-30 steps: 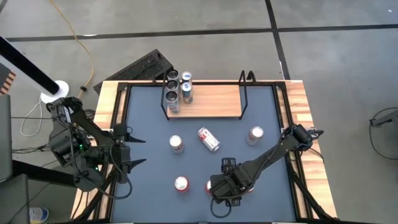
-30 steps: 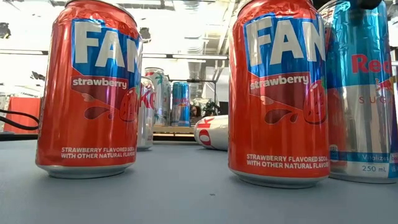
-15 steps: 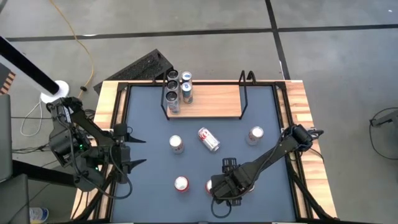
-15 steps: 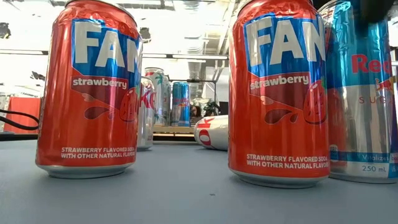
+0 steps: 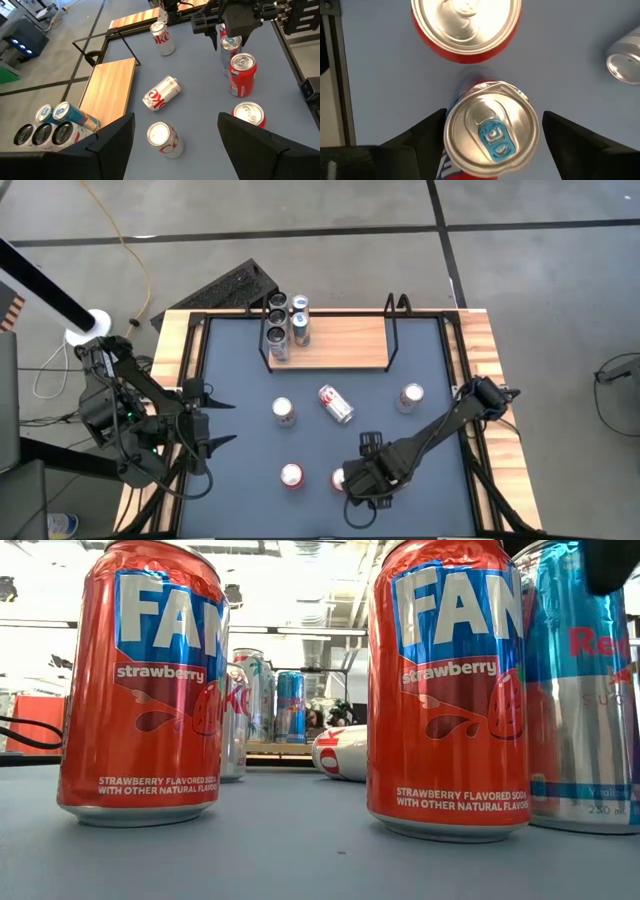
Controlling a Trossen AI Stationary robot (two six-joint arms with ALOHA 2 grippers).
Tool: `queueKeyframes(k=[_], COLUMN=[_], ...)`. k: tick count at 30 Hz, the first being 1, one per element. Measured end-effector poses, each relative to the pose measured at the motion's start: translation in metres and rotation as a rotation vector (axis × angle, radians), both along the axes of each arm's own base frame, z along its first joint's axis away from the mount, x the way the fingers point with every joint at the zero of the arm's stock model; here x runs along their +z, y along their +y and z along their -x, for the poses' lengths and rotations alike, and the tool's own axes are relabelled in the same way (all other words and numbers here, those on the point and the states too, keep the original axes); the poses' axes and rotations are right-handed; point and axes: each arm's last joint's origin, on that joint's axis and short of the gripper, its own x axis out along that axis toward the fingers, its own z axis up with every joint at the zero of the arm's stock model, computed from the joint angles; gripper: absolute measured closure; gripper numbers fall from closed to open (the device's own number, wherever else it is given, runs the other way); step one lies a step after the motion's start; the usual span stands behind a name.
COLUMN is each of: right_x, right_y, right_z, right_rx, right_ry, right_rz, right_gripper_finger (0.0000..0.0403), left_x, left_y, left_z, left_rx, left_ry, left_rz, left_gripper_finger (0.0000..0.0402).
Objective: Place canned beverage on shelf
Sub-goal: Put the blue soda can aligned with the other blue soda cans on the shelf
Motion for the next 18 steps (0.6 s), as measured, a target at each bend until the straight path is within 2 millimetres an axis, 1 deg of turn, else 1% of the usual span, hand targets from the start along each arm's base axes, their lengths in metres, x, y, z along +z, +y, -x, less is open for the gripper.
queueKeyframes(k=[5,10,13,18], right_x=[-0.007,-0.006,-0.006,-0.006], right_y=[0.003,0.003,0.003,0.002], right_z=[-0.004,-0.011,-0.011,-0.009], right_rx=[-0.035,-0.093,-0.126,-0.096], right_ry=[-0.033,-0.087,-0.086,-0.065], right_rz=[-0.055,-0.103,-0.109,-0.089], right_gripper_finger=[0.0092,0.0092,0.0092,0.0092], left_x=[0.000,0.000,-0.001,-0.001], left_y=[0.000,0.000,-0.001,-0.001], left_z=[0.000,0.000,0.000,0.000], left_rx=[0.000,-0.007,-0.027,-0.051], left_ry=[0.001,0.008,0.029,0.047], left_rz=[0.001,0.006,0.020,0.017], left_gripper_finger=[0.0127,0.0127,0.0127,0.0127])
